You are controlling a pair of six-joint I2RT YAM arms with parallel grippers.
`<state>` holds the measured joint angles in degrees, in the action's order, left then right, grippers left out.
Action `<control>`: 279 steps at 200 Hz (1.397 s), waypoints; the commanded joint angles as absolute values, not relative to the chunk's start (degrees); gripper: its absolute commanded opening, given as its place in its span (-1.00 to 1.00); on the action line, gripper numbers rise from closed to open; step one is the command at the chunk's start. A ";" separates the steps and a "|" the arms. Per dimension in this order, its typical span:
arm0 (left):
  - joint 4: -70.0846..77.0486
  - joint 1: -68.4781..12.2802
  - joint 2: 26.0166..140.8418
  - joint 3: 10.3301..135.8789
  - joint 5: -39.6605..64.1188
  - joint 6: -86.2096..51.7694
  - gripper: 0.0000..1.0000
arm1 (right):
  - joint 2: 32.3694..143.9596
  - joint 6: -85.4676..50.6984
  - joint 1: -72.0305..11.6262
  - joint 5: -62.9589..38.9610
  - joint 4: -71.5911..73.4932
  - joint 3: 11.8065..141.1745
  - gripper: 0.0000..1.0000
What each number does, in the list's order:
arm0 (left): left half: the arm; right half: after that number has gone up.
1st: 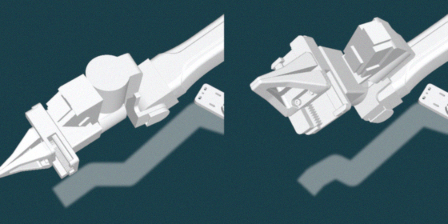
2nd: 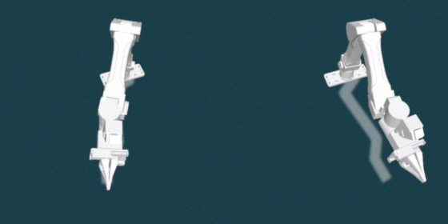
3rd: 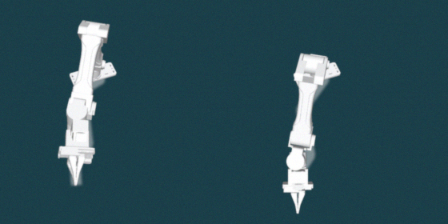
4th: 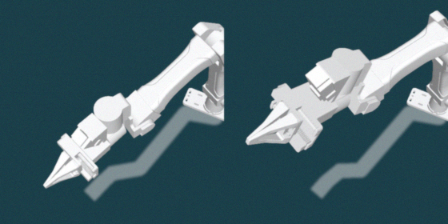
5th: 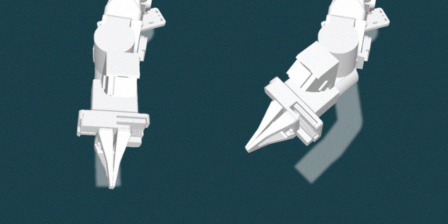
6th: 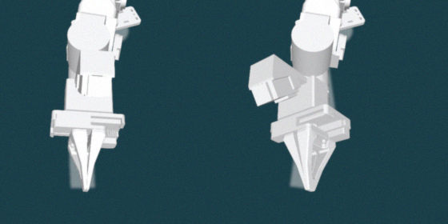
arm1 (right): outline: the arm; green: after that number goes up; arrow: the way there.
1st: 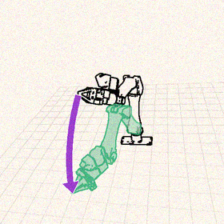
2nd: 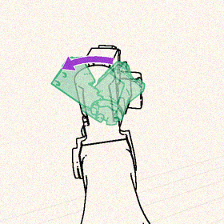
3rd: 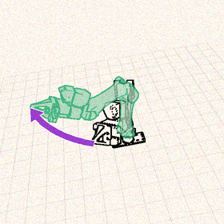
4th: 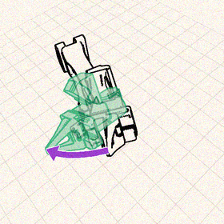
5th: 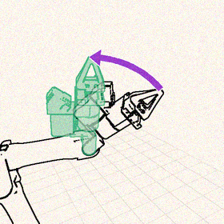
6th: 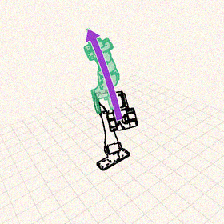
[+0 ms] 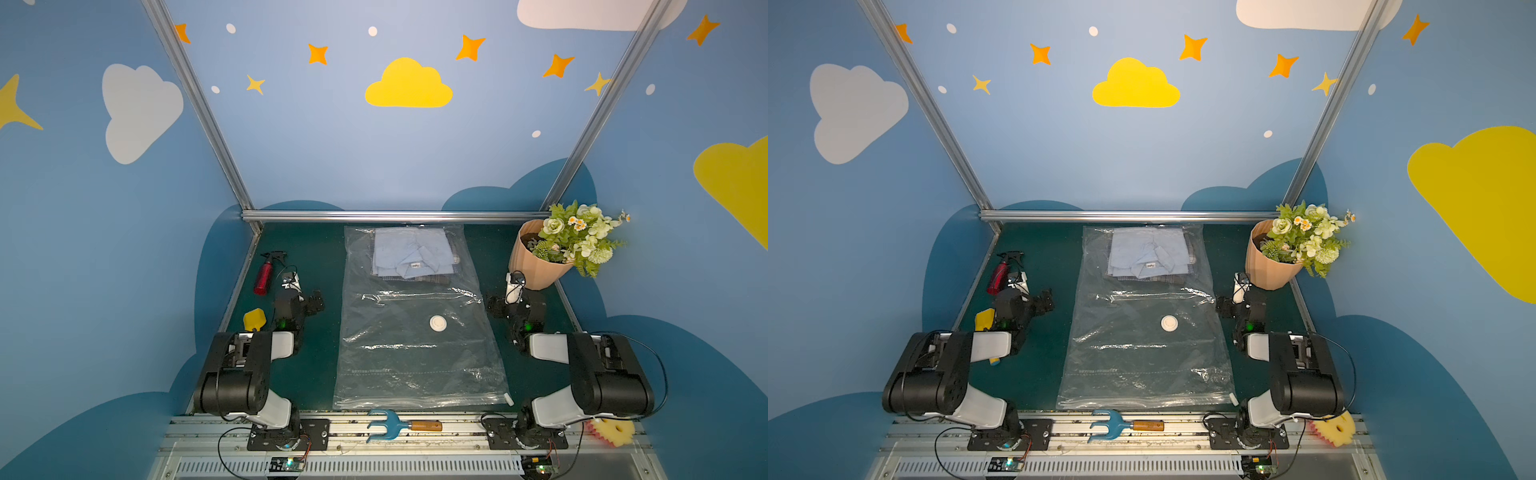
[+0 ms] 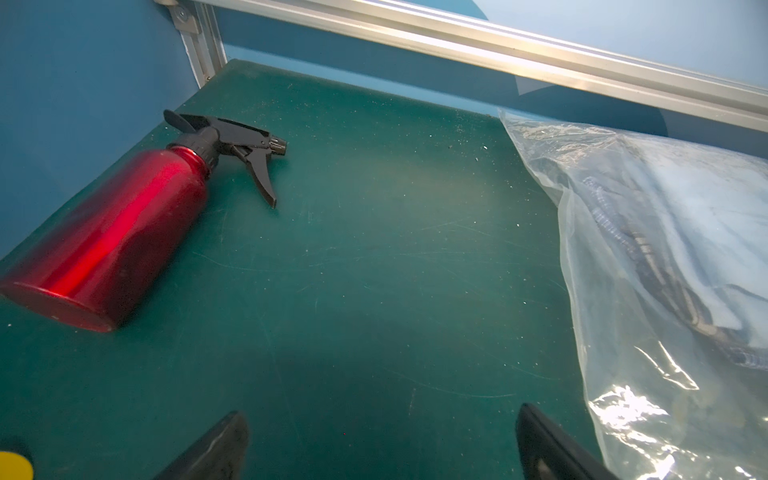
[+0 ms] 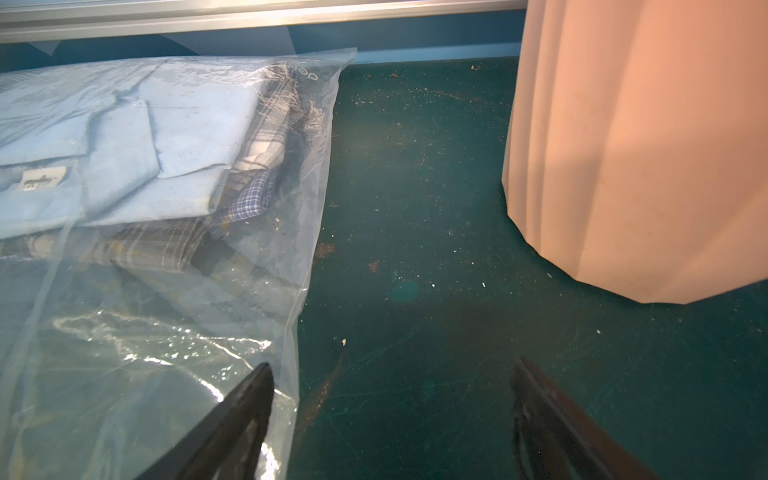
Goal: Take the shirt out of the vacuum bag
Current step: Move the vacuum bag to the center of the board.
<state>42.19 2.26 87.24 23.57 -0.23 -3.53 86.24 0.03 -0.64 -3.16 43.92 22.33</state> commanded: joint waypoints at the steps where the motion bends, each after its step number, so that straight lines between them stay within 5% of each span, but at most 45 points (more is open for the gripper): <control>1: 42.91 2.59 87.72 24.26 0.62 -3.86 1.00 | 86.71 0.07 -0.73 -4.12 44.81 23.60 0.74; 47: 43.07 2.55 87.57 24.17 0.26 -3.54 0.99 | 86.68 0.01 -0.60 -4.48 44.77 23.64 0.72; 65: 43.25 1.62 87.31 24.04 -3.31 -3.82 0.95 | 86.66 0.05 -0.59 -4.48 44.80 23.55 0.28; 78: 41.93 0.52 85.29 24.18 -5.63 -3.34 0.95 | 86.32 -0.59 -0.62 -3.01 45.04 24.43 0.21; 103: 28.91 -1.63 77.58 28.37 -9.66 -2.72 0.95 | 82.21 -2.97 -0.87 -0.65 11.50 41.35 0.16; 120: 22.64 -2.75 73.54 30.12 -13.82 -7.13 0.95 | 82.62 -6.21 -2.04 -3.31 6.15 46.21 0.19; 157: 15.05 -4.18 68.14 33.64 -3.86 -15.57 0.86 | 89.11 -14.36 -4.58 -9.47 -1.08 53.81 0.25; 279: 14.36 1.02 111.19 65.24 35.70 -31.49 0.29 | 119.46 -25.22 -2.83 -18.98 -6.28 83.64 0.25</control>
<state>14.46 -0.45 105.97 58.61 25.43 -27.97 115.42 -22.24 -3.44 -16.56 -4.58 79.18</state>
